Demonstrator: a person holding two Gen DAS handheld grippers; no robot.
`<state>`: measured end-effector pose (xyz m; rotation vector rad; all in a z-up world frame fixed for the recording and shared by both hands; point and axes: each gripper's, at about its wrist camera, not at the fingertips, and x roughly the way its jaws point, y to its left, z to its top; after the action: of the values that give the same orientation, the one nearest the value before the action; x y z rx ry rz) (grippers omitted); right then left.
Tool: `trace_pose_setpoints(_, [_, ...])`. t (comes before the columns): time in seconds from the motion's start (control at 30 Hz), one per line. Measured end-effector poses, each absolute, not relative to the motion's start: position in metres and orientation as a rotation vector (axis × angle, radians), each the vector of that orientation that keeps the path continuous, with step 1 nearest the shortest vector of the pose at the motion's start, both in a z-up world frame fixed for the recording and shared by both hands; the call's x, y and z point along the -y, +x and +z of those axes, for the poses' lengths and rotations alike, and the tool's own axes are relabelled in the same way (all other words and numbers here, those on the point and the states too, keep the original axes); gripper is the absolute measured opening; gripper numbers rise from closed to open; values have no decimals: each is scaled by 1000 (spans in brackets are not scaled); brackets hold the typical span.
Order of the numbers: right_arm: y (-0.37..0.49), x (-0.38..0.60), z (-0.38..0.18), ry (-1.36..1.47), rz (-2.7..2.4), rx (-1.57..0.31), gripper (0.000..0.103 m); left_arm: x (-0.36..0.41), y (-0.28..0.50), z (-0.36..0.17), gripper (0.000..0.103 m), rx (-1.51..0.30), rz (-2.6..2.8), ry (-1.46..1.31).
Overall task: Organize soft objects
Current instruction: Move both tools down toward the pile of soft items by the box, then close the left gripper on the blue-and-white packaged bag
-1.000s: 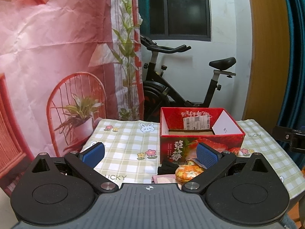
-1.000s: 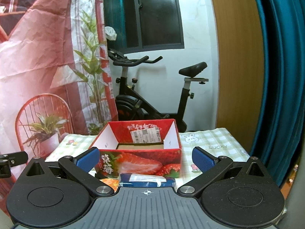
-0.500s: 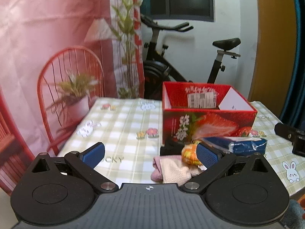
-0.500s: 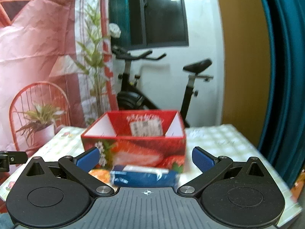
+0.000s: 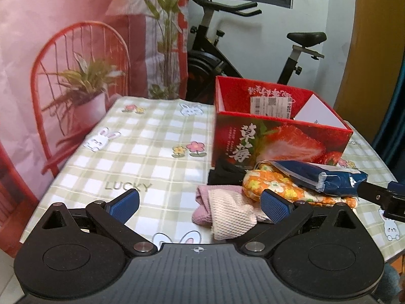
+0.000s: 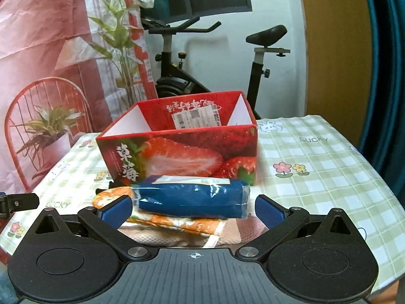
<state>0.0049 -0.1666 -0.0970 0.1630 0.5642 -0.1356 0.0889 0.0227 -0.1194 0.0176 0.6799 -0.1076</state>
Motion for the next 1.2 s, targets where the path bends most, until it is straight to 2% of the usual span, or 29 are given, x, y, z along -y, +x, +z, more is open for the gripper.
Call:
trace_pose_setpoints(0.3, [30,186,-106,186,-96,-594,91,-8,116,-127,97,-740,-137,-2])
trace_pose_setpoints(0.4, [39,191,-105,173,-88,-589,86,-4,126,-128,92,-762,-154,-18])
trace_pose_setpoints(0.8, [65,227,-109,219,-76,-601,81,38,172,-125,73,-843,-307,-55])
trace_pose_setpoints(0.97, [72,234,-120,254,-43,-645,77,63,190,-136,65,-919,-396,-66])
trace_pose_setpoints(1.1, [77,238,-127,292,-4,-690,72,77,201,-148,62,-974,-451,-81])
trace_pose_setpoints(1.2, [80,240,-130,295,25,-717,68,83,209,-160,55,-1030,-494,-121])
